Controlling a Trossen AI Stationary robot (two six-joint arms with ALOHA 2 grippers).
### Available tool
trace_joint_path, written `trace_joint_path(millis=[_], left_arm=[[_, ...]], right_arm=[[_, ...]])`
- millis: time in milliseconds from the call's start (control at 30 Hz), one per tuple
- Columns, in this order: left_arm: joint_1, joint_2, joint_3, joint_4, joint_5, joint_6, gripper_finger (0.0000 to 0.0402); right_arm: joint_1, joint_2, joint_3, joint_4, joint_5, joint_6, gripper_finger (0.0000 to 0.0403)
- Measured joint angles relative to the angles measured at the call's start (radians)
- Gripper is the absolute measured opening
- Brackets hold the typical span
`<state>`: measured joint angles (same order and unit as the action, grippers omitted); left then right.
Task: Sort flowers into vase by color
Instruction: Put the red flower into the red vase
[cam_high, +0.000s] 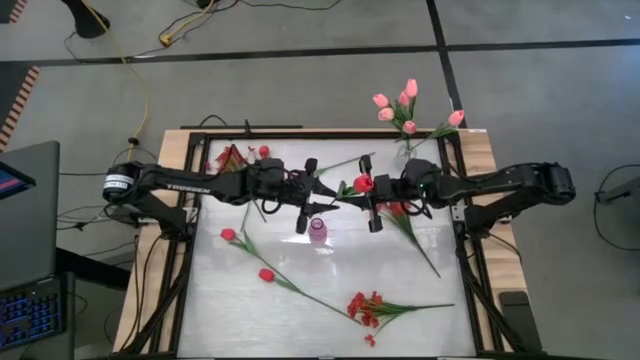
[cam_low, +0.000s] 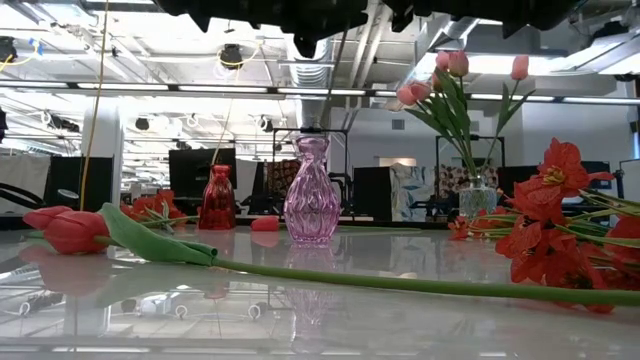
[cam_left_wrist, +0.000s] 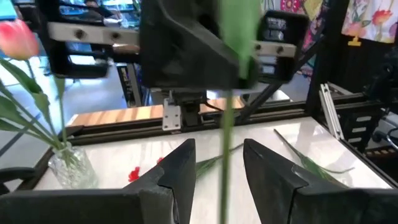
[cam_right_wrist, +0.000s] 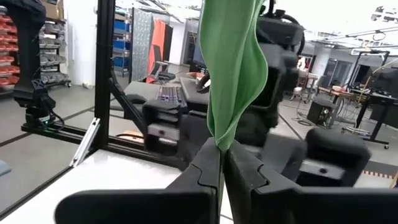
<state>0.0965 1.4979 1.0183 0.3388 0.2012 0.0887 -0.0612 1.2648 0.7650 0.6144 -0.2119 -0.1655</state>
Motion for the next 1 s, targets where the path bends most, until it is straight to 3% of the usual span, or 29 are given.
trace_joint_path(millis=[400,767,1000], left_arm=[[0.014,-0.008,0.0,-0.015,-0.003,0.006,0.0116],[0.017,-0.008,0.0,-0.011,0.003,0.03,0.0008],[0.017,-0.008,0.0,-0.011,0.003,0.024,0.0002]], right_arm=[[-0.027,-0.001,0.0,-0.039,0.003,-0.003,0.0037],[-0.026,-0.001,0.0,-0.038,0.003,0.0,0.005],[-0.026,-0.001,0.0,-0.051,0.003,0.0,0.0096]])
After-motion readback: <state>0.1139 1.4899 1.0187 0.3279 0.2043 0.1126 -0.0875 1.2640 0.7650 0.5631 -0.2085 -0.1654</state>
